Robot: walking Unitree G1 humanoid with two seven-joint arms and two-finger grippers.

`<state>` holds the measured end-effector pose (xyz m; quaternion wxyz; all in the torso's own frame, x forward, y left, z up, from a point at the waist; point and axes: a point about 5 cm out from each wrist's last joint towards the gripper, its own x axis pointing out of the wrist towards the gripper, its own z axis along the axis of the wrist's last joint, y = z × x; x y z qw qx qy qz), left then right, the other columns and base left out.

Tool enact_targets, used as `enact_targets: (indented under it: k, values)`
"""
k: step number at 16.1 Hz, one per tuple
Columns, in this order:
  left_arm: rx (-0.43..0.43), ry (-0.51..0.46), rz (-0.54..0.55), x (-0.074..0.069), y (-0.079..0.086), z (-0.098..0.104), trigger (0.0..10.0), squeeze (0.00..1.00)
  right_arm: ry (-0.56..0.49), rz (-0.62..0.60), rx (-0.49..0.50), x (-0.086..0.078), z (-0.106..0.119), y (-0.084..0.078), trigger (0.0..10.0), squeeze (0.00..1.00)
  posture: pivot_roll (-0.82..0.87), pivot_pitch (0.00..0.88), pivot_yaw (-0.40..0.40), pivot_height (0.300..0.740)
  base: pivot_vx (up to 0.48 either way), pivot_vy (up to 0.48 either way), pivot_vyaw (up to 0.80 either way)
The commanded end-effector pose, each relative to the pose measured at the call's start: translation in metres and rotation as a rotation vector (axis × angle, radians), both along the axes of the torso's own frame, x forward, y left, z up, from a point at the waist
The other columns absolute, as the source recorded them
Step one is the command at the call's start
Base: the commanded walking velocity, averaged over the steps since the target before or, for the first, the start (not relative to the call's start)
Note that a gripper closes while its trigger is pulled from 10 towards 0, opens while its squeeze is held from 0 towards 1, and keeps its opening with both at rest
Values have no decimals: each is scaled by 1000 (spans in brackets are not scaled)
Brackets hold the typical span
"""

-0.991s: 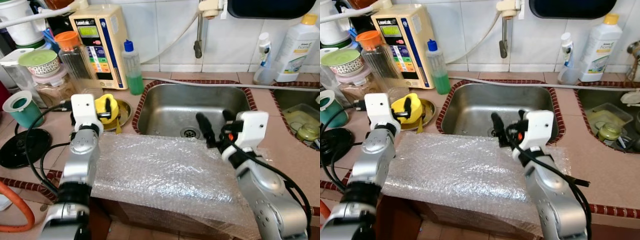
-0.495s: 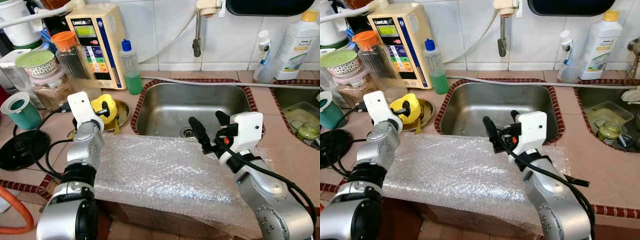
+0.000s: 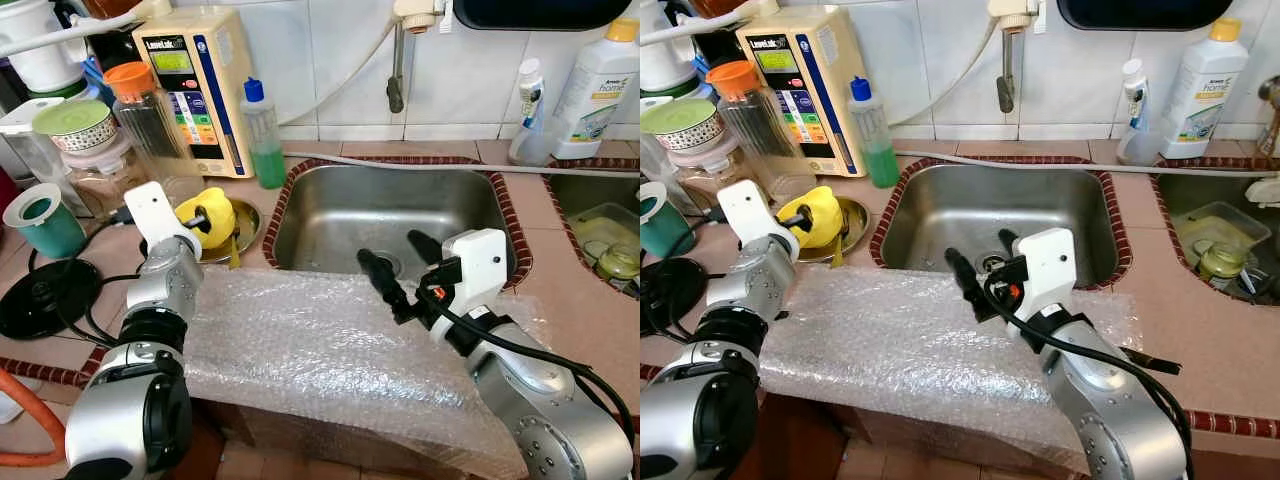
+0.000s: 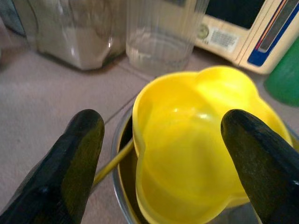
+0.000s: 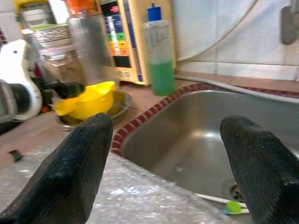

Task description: Kitchen organization

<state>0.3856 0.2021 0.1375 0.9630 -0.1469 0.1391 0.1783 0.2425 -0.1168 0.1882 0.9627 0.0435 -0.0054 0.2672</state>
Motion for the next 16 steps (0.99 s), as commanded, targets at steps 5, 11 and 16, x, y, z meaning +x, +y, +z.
enact_targets:
  k: [5, 11, 16]
  values:
    - [-25, 31, -27, 6, 2, 6, 10000, 0, -50, 148, 56, -11, 18, 11, 10000, 0, -108, 0, 163, 740, 0, 0, 0]
    - [-70, 111, -54, 5, -1, -3, 3882, 0, -45, 152, 55, -13, 18, 10, 10000, 0, -119, 0, 174, 740, 0, 0, 0]
    - [-71, 97, -52, 7, 2, 3, 314, 0, -50, 145, 55, -10, 19, 9, 10000, 0, -108, 0, 166, 740, 0, 0, 0]
